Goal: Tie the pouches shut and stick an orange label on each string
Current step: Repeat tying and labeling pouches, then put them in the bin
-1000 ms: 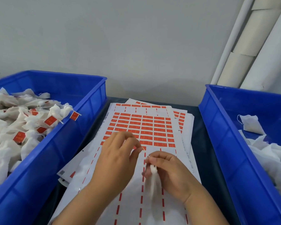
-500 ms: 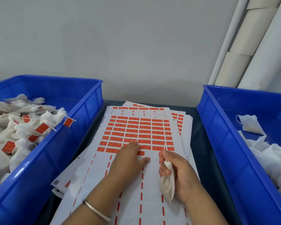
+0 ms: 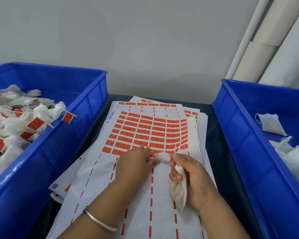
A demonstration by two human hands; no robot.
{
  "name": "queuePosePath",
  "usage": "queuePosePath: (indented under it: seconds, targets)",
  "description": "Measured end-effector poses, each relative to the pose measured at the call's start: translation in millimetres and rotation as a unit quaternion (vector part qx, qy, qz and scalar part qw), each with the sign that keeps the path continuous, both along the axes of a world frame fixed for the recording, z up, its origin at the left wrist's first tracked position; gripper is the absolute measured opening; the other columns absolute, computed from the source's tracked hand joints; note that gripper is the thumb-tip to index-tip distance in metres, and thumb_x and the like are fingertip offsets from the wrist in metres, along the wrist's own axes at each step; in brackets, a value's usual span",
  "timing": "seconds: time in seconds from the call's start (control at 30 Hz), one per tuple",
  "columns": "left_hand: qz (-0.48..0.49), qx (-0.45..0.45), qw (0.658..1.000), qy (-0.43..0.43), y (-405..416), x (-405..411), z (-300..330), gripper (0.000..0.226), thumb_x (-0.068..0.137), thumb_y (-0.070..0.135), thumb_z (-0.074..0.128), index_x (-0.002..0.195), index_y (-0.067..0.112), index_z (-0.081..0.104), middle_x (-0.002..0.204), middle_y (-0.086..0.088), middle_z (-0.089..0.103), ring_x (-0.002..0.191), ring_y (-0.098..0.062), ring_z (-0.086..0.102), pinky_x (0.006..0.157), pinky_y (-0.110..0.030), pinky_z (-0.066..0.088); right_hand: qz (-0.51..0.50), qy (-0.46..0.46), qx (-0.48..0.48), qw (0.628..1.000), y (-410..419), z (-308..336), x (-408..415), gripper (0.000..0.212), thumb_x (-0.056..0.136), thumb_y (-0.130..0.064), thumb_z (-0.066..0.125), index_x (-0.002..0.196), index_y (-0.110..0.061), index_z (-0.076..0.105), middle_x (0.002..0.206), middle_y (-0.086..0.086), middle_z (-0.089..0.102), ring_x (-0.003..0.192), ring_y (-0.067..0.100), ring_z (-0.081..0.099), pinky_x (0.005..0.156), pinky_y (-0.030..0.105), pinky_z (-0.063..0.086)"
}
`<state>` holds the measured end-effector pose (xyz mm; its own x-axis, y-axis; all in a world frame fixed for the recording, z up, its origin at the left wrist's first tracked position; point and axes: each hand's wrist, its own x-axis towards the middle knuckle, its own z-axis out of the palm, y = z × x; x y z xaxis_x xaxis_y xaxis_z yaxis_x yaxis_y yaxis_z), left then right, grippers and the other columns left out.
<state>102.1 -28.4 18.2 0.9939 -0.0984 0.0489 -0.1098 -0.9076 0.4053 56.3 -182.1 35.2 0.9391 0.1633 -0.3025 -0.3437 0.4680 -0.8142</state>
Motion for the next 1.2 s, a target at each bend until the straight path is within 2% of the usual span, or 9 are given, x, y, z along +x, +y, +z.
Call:
queuePosePath:
  seconds: [0.13,0.23,0.4,0.63,0.77,0.9,1.0,1.1,1.2]
  targets:
    - [0.010,-0.047,0.999,-0.019,1.3,-4.4,1.2,0.036,0.090,0.048,0.052,0.121,0.032,0.061,0.123,0.012,0.062,0.105,-0.011,0.061,0.089,-0.021,0.042,0.001,-0.002,-0.007,1.000,-0.1,-0.2,0.0,0.031,0.059,-0.034,0.077,0.083,-0.014,0.077,0.077,0.010,0.066,0.044,0.013,0.051,0.047,0.022,0.046]
    - [0.013,-0.066,0.998,-0.019,2.3,-5.4,1.5,0.034,0.089,0.044,0.055,0.119,0.032,0.063,0.118,0.011,0.065,0.097,-0.012,0.063,0.086,-0.018,0.041,-0.001,-0.001,-0.005,1.000,0.2,1.0,-0.8,0.030,0.061,-0.033,0.076,0.084,-0.014,0.077,0.078,0.010,0.067,0.045,0.013,0.052,0.047,0.022,0.047]
    - [-0.006,-0.052,0.999,-0.005,5.6,-4.1,3.1,0.031,0.090,0.042,0.055,0.118,0.030,0.064,0.118,0.009,0.065,0.099,-0.013,0.062,0.087,-0.019,0.040,-0.001,0.002,-0.006,1.000,0.5,2.8,-1.8,0.029,0.061,-0.032,0.075,0.085,-0.015,0.077,0.080,0.011,0.067,0.044,0.013,0.052,0.048,0.022,0.047]
    - [-0.027,-0.005,1.000,-0.013,4.6,-0.6,4.5,0.031,0.094,0.039,0.050,0.121,0.030,0.062,0.122,0.009,0.063,0.106,-0.013,0.060,0.096,-0.024,0.041,-0.002,0.000,-0.010,1.000,0.6,2.8,-1.9,0.035,0.059,-0.034,0.077,0.087,-0.014,0.077,0.081,0.012,0.067,0.045,0.013,0.052,0.049,0.022,0.047]
    - [-0.018,-0.015,0.999,-0.038,4.2,-1.1,0.1,0.031,0.095,0.039,0.047,0.120,0.031,0.063,0.121,0.011,0.063,0.104,-0.010,0.061,0.094,-0.022,0.042,-0.003,-0.004,-0.008,1.000,0.6,1.5,-1.4,0.036,0.060,-0.034,0.077,0.089,-0.013,0.077,0.083,0.013,0.068,0.045,0.013,0.052,0.049,0.023,0.047]
    - [-0.006,-0.048,0.998,-0.046,3.9,-1.0,-2.6,0.031,0.095,0.040,0.046,0.118,0.031,0.064,0.118,0.011,0.065,0.101,-0.010,0.062,0.091,-0.023,0.045,-0.003,-0.011,-0.030,0.999,1.5,4.4,-2.8,0.028,0.063,-0.034,0.073,0.082,-0.013,0.077,0.081,0.011,0.068,0.046,0.013,0.054,0.050,0.023,0.048]
    - [0.006,-0.078,0.995,-0.058,3.7,-1.9,-4.2,0.028,0.094,0.039,0.048,0.112,0.029,0.067,0.108,0.011,0.068,0.087,-0.009,0.064,0.080,-0.017,0.048,-0.007,-0.015,-0.068,0.998,4.9,9.3,-5.6,0.023,0.062,-0.032,0.071,0.077,-0.015,0.077,0.078,0.008,0.070,0.054,0.015,0.061,0.053,0.025,0.052]
    - [0.046,-0.131,0.988,-0.065,3.4,-2.5,-5.7,0.025,0.090,0.040,0.054,0.103,0.028,0.071,0.097,0.012,0.071,0.073,-0.007,0.062,0.063,-0.008,0.038,-0.017,-0.031,-0.098,0.995,8.5,12.3,-7.9,0.016,0.062,-0.027,0.070,0.075,-0.021,0.078,0.082,0.000,0.074,0.068,0.015,0.070,0.061,0.026,0.055]
    - [0.064,-0.155,0.983,-0.069,3.4,-1.7,-7.1,0.023,0.088,0.039,0.059,0.101,0.027,0.073,0.095,0.011,0.071,0.070,-0.005,0.060,0.056,-0.007,0.032,-0.021,-0.068,-0.138,0.988,9.4,15.4,-9.7,0.017,0.060,-0.027,0.070,0.074,-0.024,0.078,0.087,-0.003,0.075,0.084,0.019,0.069,0.075,0.030,0.054]
